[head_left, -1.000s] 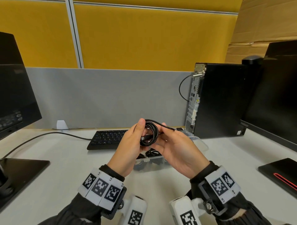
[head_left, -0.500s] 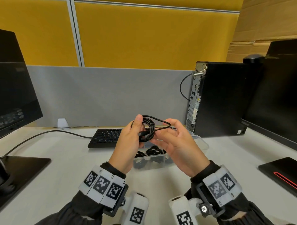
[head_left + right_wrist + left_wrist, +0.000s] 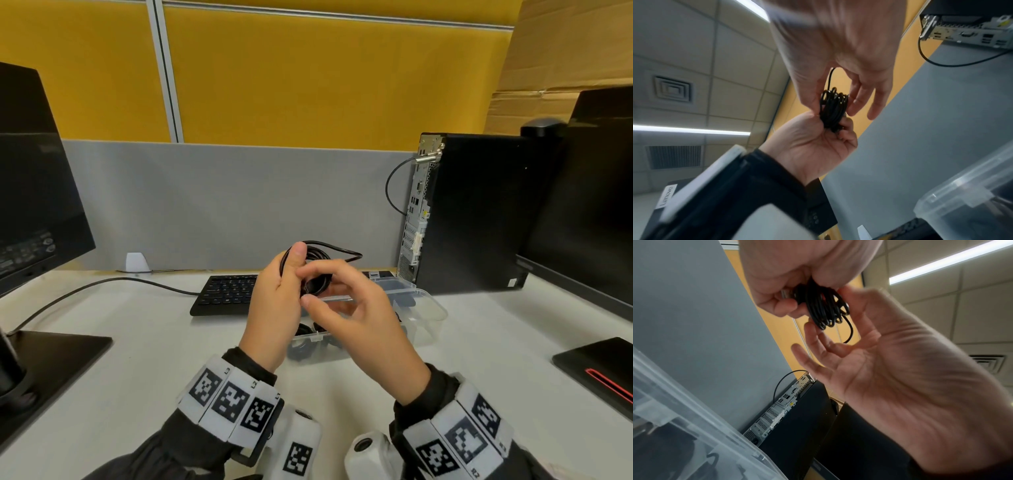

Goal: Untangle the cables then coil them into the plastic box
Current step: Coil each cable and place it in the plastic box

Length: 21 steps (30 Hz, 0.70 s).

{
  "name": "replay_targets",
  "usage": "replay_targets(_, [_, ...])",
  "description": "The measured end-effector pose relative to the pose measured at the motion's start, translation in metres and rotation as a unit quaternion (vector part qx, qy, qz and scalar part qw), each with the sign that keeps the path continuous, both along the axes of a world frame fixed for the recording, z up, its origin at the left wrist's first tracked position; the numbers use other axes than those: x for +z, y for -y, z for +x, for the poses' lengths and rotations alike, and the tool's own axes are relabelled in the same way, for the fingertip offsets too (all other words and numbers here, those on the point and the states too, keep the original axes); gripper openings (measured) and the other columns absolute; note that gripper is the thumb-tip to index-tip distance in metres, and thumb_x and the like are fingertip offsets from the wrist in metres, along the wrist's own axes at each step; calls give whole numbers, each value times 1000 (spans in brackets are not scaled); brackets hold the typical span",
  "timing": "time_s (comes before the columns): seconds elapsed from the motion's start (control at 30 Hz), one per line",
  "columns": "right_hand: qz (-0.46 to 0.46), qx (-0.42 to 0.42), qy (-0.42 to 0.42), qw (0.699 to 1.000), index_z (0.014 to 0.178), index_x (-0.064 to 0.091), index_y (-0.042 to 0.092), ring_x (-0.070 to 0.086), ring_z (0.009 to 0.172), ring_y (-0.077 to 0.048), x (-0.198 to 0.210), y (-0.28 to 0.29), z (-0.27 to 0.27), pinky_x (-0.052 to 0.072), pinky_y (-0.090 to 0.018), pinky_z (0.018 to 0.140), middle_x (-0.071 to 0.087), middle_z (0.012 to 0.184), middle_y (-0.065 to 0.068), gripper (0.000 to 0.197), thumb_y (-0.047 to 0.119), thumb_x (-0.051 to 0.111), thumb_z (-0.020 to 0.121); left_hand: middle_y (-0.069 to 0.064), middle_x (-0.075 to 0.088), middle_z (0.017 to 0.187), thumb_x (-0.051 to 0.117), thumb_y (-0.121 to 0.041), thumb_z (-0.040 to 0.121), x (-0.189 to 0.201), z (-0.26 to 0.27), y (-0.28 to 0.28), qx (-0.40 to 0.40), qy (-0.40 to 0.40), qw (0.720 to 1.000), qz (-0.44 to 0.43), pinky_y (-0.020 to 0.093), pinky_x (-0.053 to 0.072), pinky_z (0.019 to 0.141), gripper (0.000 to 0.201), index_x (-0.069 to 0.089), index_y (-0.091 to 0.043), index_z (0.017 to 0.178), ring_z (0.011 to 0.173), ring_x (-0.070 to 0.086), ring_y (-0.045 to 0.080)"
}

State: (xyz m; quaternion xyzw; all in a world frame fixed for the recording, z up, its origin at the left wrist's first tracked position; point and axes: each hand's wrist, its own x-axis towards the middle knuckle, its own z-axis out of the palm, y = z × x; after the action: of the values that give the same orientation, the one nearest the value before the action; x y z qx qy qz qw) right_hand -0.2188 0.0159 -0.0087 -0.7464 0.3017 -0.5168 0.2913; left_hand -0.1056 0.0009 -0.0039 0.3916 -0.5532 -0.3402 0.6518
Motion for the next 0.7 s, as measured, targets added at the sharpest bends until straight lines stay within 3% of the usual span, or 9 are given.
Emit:
replay_targets(0.17, [-26, -45, 16, 999, 93, 67, 27, 62, 90, -14, 3, 2, -3, 52, -36, 84, 66, 92, 11, 19, 15, 70, 79, 6, 53, 71, 39, -53, 81, 1, -2, -2, 4, 26, 1000, -12, 28, 45, 67, 51, 53, -5, 76, 69, 53, 15])
replay_targets(0.27, [-27, -53, 31, 998, 88, 70, 25, 63, 86, -10, 3, 1, -3, 52, -25, 78, 68, 86, 12, 15, 13, 72, 80, -6, 42, 59, 38, -52, 83, 2, -2, -3, 23, 46, 998, -35, 23, 37, 59, 43, 46, -13, 67, 59, 42, 8])
replay_targets(0.37, [-31, -66, 64, 995, 88, 72, 28, 61, 96, -5, 4, 2, -6, 49, -14, 73, 69, 94, 11, 15, 15, 71, 81, -8, 47, 58, 38, -49, 86, 1, -1, 0, 30, 53, 996, -58, 30, 41, 62, 40, 50, -15, 67, 60, 47, 10])
replay_targets(0.47, [-116, -150, 43, 981, 87, 70, 31, 59, 96, -4, 7, 3, -11, 48, -13, 70, 61, 96, 10, 11, 21, 68, 83, -9, 49, 57, 36, -46, 93, -2, -1, 0, 42, 90, 991, -87, 25, 41, 62, 41, 50, -16, 68, 59, 47, 7])
replay_targets(0.53, [-188, -180, 3, 966, 90, 69, 22, 59, 87, -6, 10, 1, -11, 49, -16, 72, 60, 87, 8, 9, 26, 63, 86, -10, 48, 55, 35, -45, 91, -2, -1, 1, 47, 93, 991, -83, 24, 39, 61, 40, 48, -17, 66, 56, 44, 5])
replay_targets(0.7, [-293, -199, -21, 935, 90, 66, 8, 56, 79, 0, 28, -6, -26, 45, -8, 71, 59, 85, 3, 13, 16, 57, 89, -8, 46, 57, 34, -51, 89, 9, 20, 9, 108, 55, 990, -64, 31, 34, 63, 40, 44, -28, 58, 54, 42, 4])
